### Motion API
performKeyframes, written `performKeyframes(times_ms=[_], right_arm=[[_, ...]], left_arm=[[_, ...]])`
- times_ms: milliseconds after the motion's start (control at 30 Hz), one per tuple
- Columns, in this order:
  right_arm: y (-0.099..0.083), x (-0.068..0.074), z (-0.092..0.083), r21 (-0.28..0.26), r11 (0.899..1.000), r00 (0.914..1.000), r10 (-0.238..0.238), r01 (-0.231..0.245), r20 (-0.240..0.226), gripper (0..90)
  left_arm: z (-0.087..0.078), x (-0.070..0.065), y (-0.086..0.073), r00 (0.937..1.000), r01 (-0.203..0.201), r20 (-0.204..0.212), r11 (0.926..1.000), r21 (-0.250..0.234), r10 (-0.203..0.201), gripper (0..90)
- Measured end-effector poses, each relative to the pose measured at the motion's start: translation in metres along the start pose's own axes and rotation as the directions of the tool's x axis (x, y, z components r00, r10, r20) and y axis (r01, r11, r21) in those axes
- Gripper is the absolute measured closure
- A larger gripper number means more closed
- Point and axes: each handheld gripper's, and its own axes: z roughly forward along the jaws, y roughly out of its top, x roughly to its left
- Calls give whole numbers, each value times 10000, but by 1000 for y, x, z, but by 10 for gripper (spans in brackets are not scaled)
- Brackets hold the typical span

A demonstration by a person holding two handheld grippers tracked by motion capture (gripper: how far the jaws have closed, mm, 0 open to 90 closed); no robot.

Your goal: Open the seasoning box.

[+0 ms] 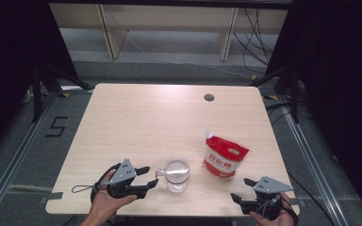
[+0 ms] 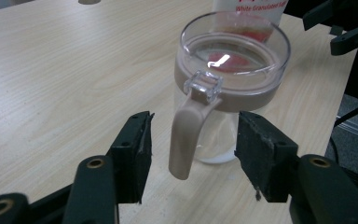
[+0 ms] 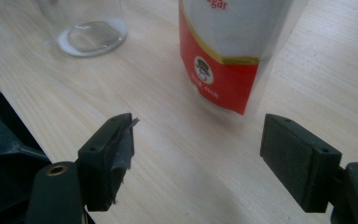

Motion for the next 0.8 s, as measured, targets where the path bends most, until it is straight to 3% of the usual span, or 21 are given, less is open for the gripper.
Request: performKeyframes(times_ms=[33, 133, 200, 233, 300, 367, 500, 567, 600, 700, 733, 767, 800], right_arm=[[0, 2, 0, 91, 9999, 9996, 130, -128, -264, 287], [1, 3, 1, 56, 10000, 9995, 52, -50, -318, 292], [2, 6, 0, 45, 9997, 9995, 253, -253, -169, 294], [2, 5, 0, -64, 10000, 9999, -25, 25, -133, 300], [3, 7, -1, -1, 9999, 9997, 109, -109, -197, 314], [4, 11, -2, -228, 9997, 9996, -93, 87, -267, 338], [5, 17, -3, -385, 9993, 9986, 6, -26, -521, 351], [5, 19, -4, -415, 9990, 9986, 132, -153, -505, 353], [6, 20, -2, -501, 9987, 9973, 85, -122, -733, 364], [7, 22, 0, -669, 9976, 9969, -228, 177, -755, 373], [7, 23, 0, -634, 9979, 9975, -207, 164, -675, 378], [7, 23, 0, -591, 9982, 9976, -158, 118, -677, 382], [8, 24, 0, -572, 9984, 9966, -89, 42, -817, 385]], left_arm=[[-2, -2, 1, 10000, -75, 40, 10000, 3, 75, 494], [-3, -2, 2, 9998, -182, 111, 9997, -131, 184, 544], [-5, -2, 2, 9998, -203, 85, 9996, -221, 205, 585], [-5, -4, 1, 9998, 147, 173, 9990, -417, -140, 630], [-7, -4, 2, 9999, 43, 116, 9994, -354, -39, 704], [-6, -5, 3, 9994, 232, 248, 9988, -439, -221, 775], [-6, -8, 7, 9996, 144, 244, 9988, -463, -133, 855], [-6, -9, 10, 9994, -11, 351, 9987, -516, 29, 871], [-6, -8, 13, 9988, -377, 286, 9976, -589, 395, 890], [-6, -7, 17, 9992, -363, 144, 9978, -560, 372, 894], [-5, -4, 20, 9981, -560, 203, 9964, -641, 574, 894], [-4, -5, 21, 9997, -206, 132, 9976, -659, 215, 894], [-4, -5, 21, 9997, -206, 132, 9976, -659, 215, 894]])
